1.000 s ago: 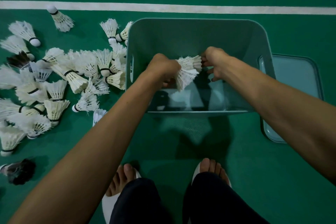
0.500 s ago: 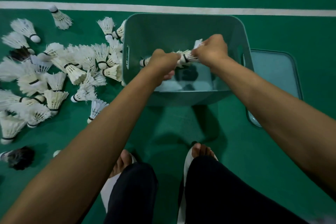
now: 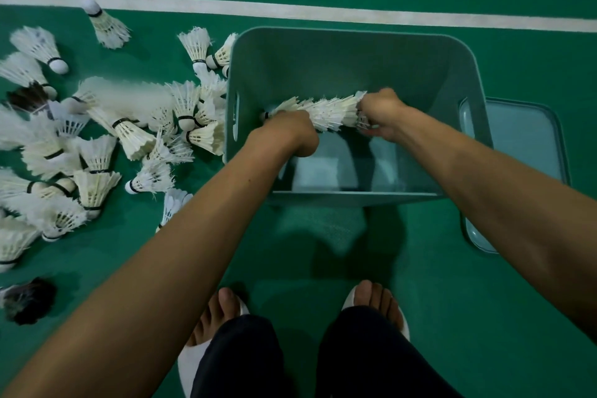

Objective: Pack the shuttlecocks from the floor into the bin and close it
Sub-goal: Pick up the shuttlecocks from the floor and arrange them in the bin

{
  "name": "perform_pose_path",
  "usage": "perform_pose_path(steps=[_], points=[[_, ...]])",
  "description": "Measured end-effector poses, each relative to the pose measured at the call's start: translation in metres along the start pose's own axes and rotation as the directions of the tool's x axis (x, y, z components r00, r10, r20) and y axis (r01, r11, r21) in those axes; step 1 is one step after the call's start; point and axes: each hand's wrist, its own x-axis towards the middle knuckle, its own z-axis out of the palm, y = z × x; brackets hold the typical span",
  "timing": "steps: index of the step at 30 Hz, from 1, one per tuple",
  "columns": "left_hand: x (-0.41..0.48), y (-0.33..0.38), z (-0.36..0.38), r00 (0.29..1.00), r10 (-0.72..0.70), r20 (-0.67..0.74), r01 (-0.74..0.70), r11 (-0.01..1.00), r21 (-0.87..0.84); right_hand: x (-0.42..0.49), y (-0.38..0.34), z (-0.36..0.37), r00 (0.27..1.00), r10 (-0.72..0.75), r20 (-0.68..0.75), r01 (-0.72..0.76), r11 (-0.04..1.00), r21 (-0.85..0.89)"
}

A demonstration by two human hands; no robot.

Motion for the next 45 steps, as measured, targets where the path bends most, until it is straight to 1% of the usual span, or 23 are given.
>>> perform_pose_path(steps=[3,4,5,9,10,14,17,20,22,26,29,32,35,37,39,40,42,43,44,45], points=[[0.007,-0.005,-0.003,1.0,-0.005,0.013,0.005,1.0,0.023,0.005,0.006,-0.009,0.993,0.052,0.111,-0.06,0.995,0.075],[0.007,-0.007,-0.004,1.0,-0.008,0.025,0.007,0.999,0.036,0.006,0.008,-0.012,0.99,0.065,0.126,-0.076,0.993,0.087],[0.007,-0.008,-0.005,0.999,-0.011,0.04,0.009,0.999,0.05,0.007,0.011,-0.015,0.992,0.07,0.108,-0.08,0.993,0.088],[0.002,-0.019,-0.012,0.998,-0.013,0.063,0.005,0.993,0.117,0.012,0.015,-0.027,0.992,0.026,-0.126,-0.02,0.999,0.049],[0.001,-0.021,-0.013,0.998,-0.011,0.062,0.002,0.991,0.133,0.011,0.015,-0.031,0.988,0.019,-0.152,-0.013,0.999,0.035],[-0.015,-0.02,-0.012,0.998,0.027,0.062,-0.038,0.982,0.184,0.001,0.026,-0.045,0.985,0.015,-0.17,-0.02,0.999,-0.027],[-0.031,-0.014,-0.003,0.997,0.064,0.052,-0.073,0.974,0.212,-0.013,0.043,-0.05,0.984,0.053,-0.172,-0.06,0.998,-0.037],[-0.044,-0.013,0.011,0.992,0.076,0.105,-0.099,0.967,0.236,-0.03,0.064,-0.053,0.98,0.134,-0.148,-0.14,0.99,-0.029],[-0.055,-0.012,0.022,0.987,0.079,0.138,-0.111,0.964,0.24,-0.038,0.077,-0.054,0.975,0.156,-0.157,-0.165,0.985,-0.041],[-0.068,-0.008,0.038,0.98,0.092,0.174,-0.131,0.965,0.228,-0.046,0.088,-0.055,0.975,0.087,-0.203,-0.113,0.986,-0.123],[-0.072,-0.004,0.035,0.981,0.12,0.154,-0.145,0.975,0.167,-0.043,0.087,-0.057,0.986,0.068,-0.151,-0.096,0.979,-0.182],[-0.086,-0.003,0.022,0.981,0.169,0.098,-0.178,0.98,0.092,-0.054,0.079,-0.059,0.988,0.016,-0.154,-0.059,0.959,-0.276],[-0.109,-0.007,0.005,0.961,0.276,-0.018,-0.276,0.961,-0.016,-0.081,0.061,-0.061,0.969,-0.106,-0.225,0.025,0.941,-0.336],[-0.129,-0.013,-0.005,0.927,0.344,-0.151,-0.362,0.926,-0.107,-0.106,0.045,-0.057,0.945,-0.223,-0.237,0.117,0.913,-0.391],[-0.151,-0.024,-0.013,0.866,0.366,-0.342,-0.452,0.864,-0.22,-0.137,0.028,-0.045,0.909,-0.354,-0.22,0.238,0.874,-0.423],[-0.16,-0.034,-0.015,0.836,0.332,-0.438,-0.478,0.832,-0.281,-0.155,0.019,-0.034,0.886,-0.422,-0.192,0.323,0.859,-0.398],[-0.172,-0.065,-0.013,0.78,0.187,-0.598,-0.468,0.808,-0.358,-0.193,0.006,-0.003,0.829,-0.544,-0.127,0.499,0.823,-0.271],[-0.175,-0.086,-0.008,0.76,0.091,-0.644,-0.42,0.825,-0.378,-0.213,0.002,0.016,0.802,-0.593,-0.076,0.57,0.797,-0.2],[-0.176,-0.109,-0.002,0.752,-0.006,-0.66,-0.335,0.858,-0.39,-0.231,0.0,0.036,0.776,-0.631,-0.001,0.625,0.769,-0.136],[-0.176,-0.134,0.008,0.755,-0.107,-0.647,-0.214,0.892,-0.398,-0.248,0.0,0.059,0.746,-0.659,0.094,0.666,0.741,-0.091]])
